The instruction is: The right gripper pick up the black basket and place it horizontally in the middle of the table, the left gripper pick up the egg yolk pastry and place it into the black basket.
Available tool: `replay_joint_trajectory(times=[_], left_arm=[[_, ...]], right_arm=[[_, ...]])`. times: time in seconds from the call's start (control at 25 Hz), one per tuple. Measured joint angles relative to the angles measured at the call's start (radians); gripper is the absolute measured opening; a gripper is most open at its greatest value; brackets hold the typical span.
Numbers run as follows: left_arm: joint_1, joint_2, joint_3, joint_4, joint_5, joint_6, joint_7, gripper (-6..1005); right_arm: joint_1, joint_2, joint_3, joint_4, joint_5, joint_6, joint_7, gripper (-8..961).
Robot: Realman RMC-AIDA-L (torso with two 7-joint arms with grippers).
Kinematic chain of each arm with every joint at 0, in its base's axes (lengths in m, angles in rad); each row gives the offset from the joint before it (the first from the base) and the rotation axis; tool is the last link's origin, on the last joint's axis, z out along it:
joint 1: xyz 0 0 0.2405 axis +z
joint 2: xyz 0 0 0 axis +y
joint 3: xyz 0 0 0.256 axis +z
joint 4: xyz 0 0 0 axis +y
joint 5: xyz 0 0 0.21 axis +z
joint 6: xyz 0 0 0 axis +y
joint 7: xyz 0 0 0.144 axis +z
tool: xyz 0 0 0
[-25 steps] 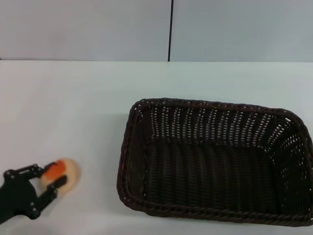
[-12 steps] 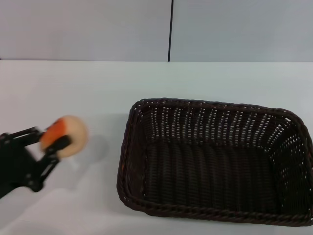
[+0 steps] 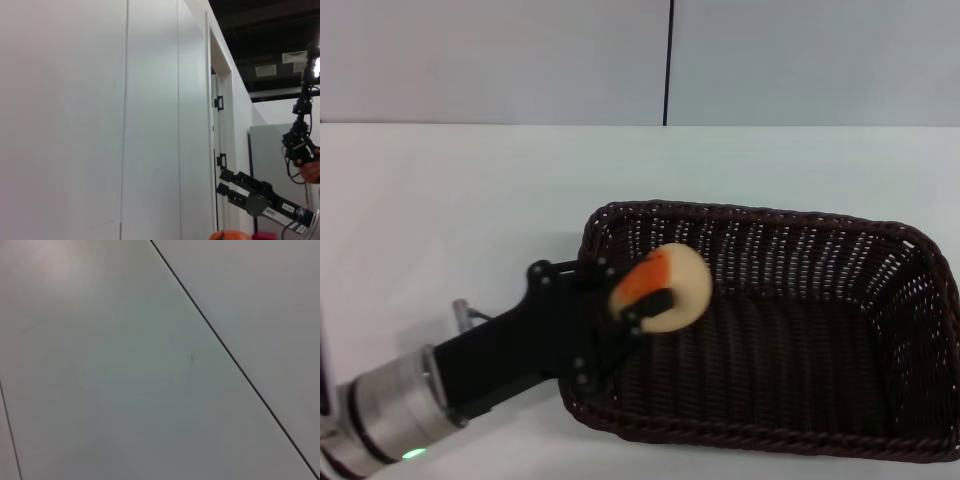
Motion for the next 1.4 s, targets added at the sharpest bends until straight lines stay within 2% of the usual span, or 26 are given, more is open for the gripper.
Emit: replay_joint_trajectory(times=[0.16,0.28,0.44,0.56,0.8,0.96,1.04,1.24,1.4], left_arm=[[-0.002,0.001,-0.032,-0.055,-0.005,-0.064,0.044,155],[0.016,0.008,-0.062,-0.044,-0.007,-0.075,0.035,268],[0.083,0.012,-0.154,0.012,-0.008,-0.043,0.022,424],[0.145,0.012,-0.266,0.054,-0.008,-0.021,0.022,545],[0.263,0.012,-0.592,0.079,-0.007,-0.024,0.029,787],[0.296,0.008,-0.746,0.072,-0.007,-0.035,0.03,838],[0.303,0.005,-0.789,0.065,-0.007,-0.038,0.032,838],[0.327,0.002,-0.825,0.027,-0.007,-0.04,0.036,838],[0.343,0.001,-0.874,-0.022,-0.007,-0.062,0.045,838]], right_arm=[[-0.005,0.0,0.0,0.012,-0.001,-0.009,0.0,685],[-0.005,0.001,0.006,0.014,-0.001,-0.005,0.0,685],[0.001,0.001,0.011,0.013,0.006,-0.004,-0.01,684],[0.007,0.001,0.015,0.009,0.007,-0.006,-0.024,684],[0.031,0.003,0.027,0.053,0.009,0.026,-0.141,684],[0.068,0.005,0.05,0.089,0.009,0.042,-0.221,685],[0.094,0.005,0.087,0.106,0.01,0.065,-0.241,685],[0.166,0.001,0.119,0.107,0.003,0.14,-0.246,685],[0.191,0.002,0.13,0.071,0.007,0.186,-0.251,685]])
